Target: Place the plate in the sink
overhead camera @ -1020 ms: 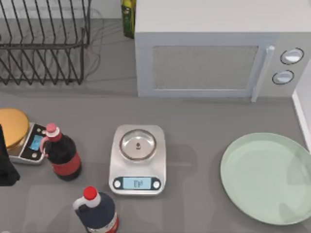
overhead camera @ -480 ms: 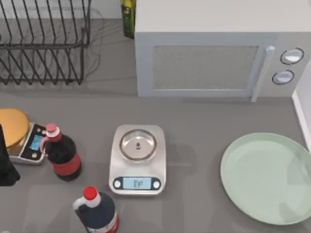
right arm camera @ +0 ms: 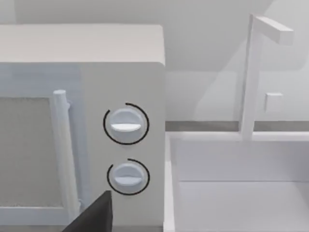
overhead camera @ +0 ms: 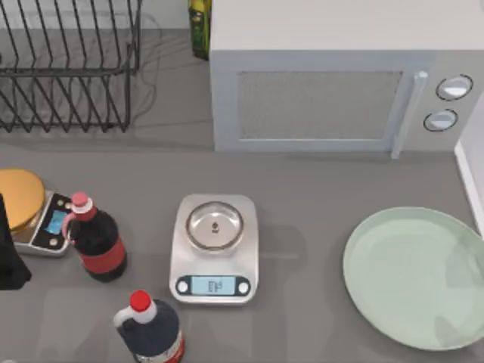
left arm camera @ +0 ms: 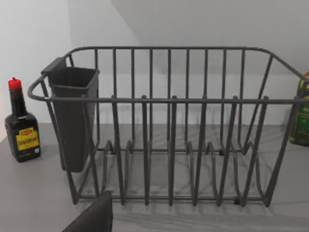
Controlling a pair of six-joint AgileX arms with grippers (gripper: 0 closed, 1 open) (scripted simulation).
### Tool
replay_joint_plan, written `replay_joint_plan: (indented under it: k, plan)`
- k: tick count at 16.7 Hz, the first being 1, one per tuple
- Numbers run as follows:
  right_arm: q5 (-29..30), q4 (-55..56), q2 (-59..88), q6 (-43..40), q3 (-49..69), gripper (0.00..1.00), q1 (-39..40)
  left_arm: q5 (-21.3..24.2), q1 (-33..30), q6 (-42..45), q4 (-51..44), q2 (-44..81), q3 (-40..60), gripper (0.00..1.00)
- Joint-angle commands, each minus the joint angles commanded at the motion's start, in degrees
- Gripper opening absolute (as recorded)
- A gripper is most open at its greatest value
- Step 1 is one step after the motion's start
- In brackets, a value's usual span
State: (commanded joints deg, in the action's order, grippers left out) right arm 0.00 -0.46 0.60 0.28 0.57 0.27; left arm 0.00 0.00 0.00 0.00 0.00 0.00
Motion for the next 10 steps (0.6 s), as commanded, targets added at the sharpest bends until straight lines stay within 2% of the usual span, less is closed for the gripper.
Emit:
replay_joint_plan:
  k: [5, 10]
  plan:
    - [0.0, -8.29, 12.09, 4.98, 10.4, 1.0, 4.87, 0.0, 0.0, 0.0, 0.0, 0.0, 0.0, 1.0]
    - [0.01, -22.96, 36.82, 13.77, 28.79, 1.0, 13.47, 0.0, 0.0, 0.0, 0.0, 0.0, 0.0, 1.0]
